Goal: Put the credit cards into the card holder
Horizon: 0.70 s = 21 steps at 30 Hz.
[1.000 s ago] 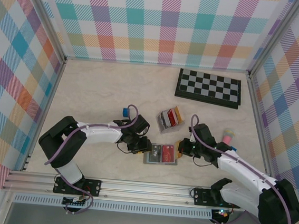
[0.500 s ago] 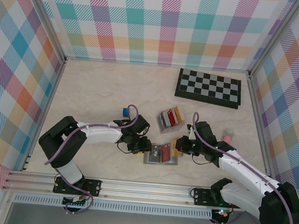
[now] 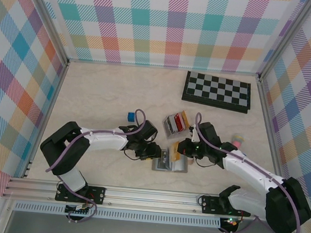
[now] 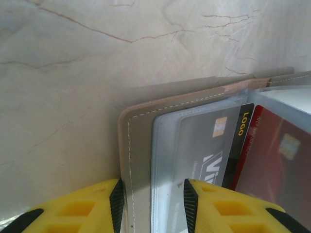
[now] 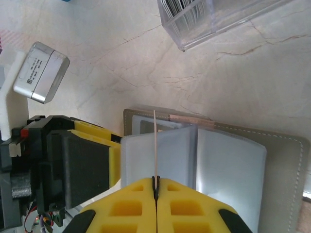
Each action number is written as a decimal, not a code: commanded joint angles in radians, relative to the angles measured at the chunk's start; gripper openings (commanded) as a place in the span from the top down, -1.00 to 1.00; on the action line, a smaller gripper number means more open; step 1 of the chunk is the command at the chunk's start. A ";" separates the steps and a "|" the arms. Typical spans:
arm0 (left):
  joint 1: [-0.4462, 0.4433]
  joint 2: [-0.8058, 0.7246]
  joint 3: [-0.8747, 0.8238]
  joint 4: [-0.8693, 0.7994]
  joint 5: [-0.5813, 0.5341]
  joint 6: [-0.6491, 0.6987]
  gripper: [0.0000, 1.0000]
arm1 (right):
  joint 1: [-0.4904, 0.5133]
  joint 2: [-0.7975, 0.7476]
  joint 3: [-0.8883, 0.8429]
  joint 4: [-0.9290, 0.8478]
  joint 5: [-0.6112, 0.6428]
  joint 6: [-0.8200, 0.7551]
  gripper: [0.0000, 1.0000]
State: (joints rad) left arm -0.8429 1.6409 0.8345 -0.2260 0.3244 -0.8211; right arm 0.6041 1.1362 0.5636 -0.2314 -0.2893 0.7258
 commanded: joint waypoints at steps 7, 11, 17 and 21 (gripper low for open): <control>-0.005 -0.052 -0.005 -0.002 -0.034 0.002 0.18 | 0.007 -0.025 0.054 -0.145 0.139 -0.014 0.89; -0.005 -0.068 -0.010 -0.027 -0.073 -0.007 0.18 | 0.007 -0.097 0.077 -0.287 0.316 0.013 0.88; -0.005 -0.085 0.001 -0.030 -0.073 0.010 0.16 | 0.006 -0.175 0.073 -0.266 0.280 0.009 0.86; -0.007 -0.079 0.012 -0.041 -0.077 0.012 0.18 | 0.007 -0.139 0.070 -0.195 0.172 -0.012 0.86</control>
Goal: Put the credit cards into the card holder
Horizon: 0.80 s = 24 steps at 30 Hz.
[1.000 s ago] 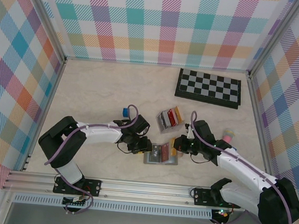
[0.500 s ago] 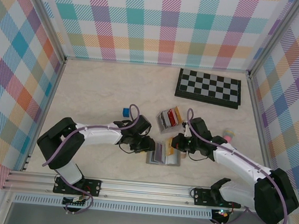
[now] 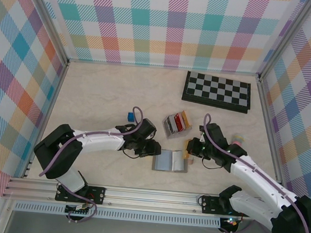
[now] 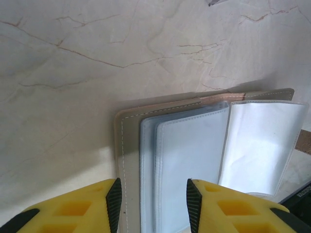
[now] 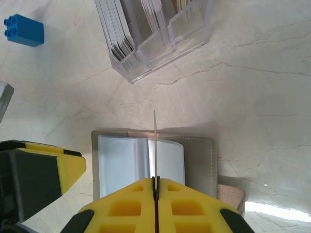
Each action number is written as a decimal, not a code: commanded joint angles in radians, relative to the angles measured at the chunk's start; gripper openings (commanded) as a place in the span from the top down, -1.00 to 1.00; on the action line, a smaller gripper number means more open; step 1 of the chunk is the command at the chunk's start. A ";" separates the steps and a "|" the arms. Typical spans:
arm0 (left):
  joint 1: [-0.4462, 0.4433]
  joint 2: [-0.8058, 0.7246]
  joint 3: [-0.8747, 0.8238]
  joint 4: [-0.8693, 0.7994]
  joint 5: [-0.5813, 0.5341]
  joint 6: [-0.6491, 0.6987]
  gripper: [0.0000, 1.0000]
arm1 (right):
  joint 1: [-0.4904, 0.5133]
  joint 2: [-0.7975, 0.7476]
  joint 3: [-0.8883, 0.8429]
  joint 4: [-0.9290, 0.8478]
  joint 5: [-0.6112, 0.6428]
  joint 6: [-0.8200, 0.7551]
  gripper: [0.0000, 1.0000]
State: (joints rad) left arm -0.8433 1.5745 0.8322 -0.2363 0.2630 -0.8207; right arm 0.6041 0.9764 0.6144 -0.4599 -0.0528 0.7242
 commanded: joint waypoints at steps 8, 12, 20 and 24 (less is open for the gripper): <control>-0.005 -0.037 -0.004 -0.031 -0.044 0.000 0.28 | 0.039 0.143 -0.013 0.171 -0.145 0.025 0.87; -0.006 -0.024 -0.002 -0.025 -0.031 -0.001 0.28 | 0.039 0.153 -0.045 0.222 -0.176 0.043 0.87; -0.006 -0.025 -0.014 0.006 -0.019 -0.012 0.41 | 0.084 0.211 0.017 0.063 -0.013 0.071 0.89; -0.005 -0.033 -0.011 0.046 0.040 -0.002 0.39 | 0.083 0.231 0.017 0.005 0.060 0.085 0.90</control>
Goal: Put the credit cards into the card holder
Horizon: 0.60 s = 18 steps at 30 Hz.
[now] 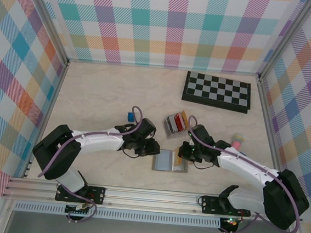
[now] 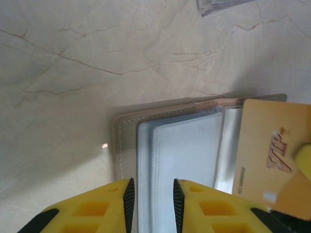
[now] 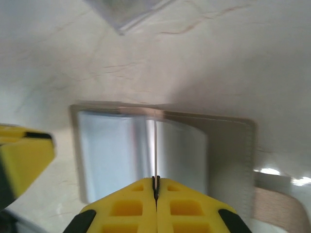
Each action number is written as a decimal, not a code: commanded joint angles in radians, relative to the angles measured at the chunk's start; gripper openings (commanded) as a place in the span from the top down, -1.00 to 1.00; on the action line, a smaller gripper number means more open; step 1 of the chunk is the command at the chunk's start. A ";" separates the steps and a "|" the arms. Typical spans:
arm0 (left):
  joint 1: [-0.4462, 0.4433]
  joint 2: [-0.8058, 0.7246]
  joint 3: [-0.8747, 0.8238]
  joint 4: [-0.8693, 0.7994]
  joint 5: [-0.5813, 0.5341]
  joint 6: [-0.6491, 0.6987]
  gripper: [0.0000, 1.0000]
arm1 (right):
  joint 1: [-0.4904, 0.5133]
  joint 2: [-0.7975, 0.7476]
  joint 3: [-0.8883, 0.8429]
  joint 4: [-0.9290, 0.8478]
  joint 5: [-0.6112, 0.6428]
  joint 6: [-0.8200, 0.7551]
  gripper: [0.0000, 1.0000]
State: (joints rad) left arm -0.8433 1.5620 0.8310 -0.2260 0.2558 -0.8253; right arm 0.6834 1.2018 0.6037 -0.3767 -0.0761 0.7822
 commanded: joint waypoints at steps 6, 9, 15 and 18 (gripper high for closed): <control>-0.010 0.004 -0.005 0.044 0.090 -0.009 0.27 | 0.004 -0.031 0.031 -0.121 0.129 0.022 0.89; -0.011 0.019 -0.001 0.043 0.090 -0.013 0.21 | 0.004 -0.069 0.040 -0.160 0.172 0.023 0.88; -0.028 0.043 0.020 0.043 0.093 -0.014 0.22 | 0.002 -0.094 0.036 -0.208 0.220 0.014 0.87; -0.033 0.057 0.025 0.042 0.092 -0.011 0.23 | 0.002 -0.076 0.024 -0.198 0.214 0.015 0.88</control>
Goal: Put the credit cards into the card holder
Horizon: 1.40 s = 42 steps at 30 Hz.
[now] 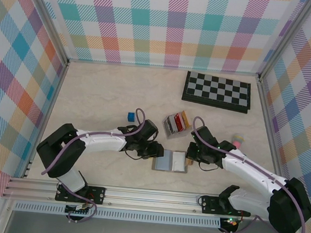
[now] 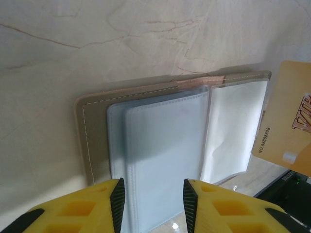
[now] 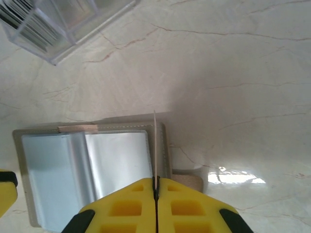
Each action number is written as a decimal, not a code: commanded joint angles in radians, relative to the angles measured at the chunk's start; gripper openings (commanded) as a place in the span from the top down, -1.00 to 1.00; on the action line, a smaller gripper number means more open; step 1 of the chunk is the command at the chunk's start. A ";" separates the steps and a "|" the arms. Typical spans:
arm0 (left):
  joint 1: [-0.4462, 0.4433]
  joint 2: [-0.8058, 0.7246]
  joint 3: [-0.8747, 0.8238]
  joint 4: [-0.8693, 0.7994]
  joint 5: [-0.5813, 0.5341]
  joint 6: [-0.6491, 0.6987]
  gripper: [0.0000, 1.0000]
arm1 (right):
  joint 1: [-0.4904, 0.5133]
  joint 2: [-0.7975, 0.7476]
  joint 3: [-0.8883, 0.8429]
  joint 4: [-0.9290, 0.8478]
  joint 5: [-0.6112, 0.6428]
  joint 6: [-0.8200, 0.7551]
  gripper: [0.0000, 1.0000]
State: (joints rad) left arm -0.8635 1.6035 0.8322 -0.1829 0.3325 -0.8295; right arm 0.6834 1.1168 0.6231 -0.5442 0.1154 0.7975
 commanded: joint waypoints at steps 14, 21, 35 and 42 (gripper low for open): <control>-0.035 0.048 0.059 0.008 0.024 -0.003 0.38 | 0.002 0.075 -0.019 0.022 -0.011 0.004 0.88; -0.042 0.017 0.074 -0.006 0.012 -0.013 0.35 | 0.002 0.092 -0.018 0.027 -0.014 0.004 0.88; -0.048 0.067 0.082 -0.061 -0.064 -0.041 0.20 | 0.003 0.098 -0.012 0.031 -0.019 0.000 0.87; -0.057 0.097 0.087 -0.056 -0.059 -0.041 0.23 | 0.002 0.101 -0.014 0.032 -0.019 0.000 0.87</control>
State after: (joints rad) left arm -0.8974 1.6821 0.9005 -0.2333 0.2707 -0.8673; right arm 0.6827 1.1831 0.6239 -0.5167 0.1009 0.7975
